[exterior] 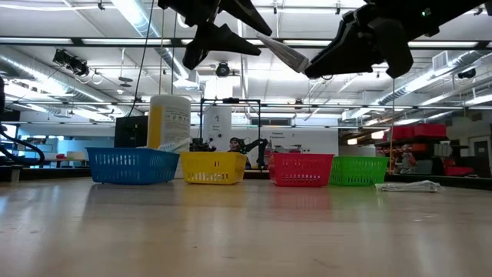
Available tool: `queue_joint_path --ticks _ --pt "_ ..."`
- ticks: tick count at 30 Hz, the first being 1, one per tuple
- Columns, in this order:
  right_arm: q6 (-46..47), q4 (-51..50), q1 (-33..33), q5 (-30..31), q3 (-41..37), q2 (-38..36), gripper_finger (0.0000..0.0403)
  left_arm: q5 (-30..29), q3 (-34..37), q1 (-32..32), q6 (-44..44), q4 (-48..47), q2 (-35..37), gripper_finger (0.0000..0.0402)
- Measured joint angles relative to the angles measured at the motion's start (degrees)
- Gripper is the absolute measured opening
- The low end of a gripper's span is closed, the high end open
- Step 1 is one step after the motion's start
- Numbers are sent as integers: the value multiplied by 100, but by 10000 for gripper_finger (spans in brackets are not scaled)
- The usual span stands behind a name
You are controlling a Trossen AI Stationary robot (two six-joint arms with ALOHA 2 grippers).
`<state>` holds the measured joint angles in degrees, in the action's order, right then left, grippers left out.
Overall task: Pick & Place Travel size toiletries
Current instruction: Put the white toothpaste into the yellow bin
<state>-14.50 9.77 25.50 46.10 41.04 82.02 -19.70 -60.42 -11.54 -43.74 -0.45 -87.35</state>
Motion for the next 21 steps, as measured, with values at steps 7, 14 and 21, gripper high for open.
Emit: queue_joint_path --ticks 7,14,21 --pt "-252 213 -2 20 0 0 78 -3 0 13 337 3 0 152" --pt "-250 213 -4 22 0 0 78 -14 0 11 371 2 0 93" --pt "-250 212 -26 35 0 0 78 -41 0 11 369 2 0 39"
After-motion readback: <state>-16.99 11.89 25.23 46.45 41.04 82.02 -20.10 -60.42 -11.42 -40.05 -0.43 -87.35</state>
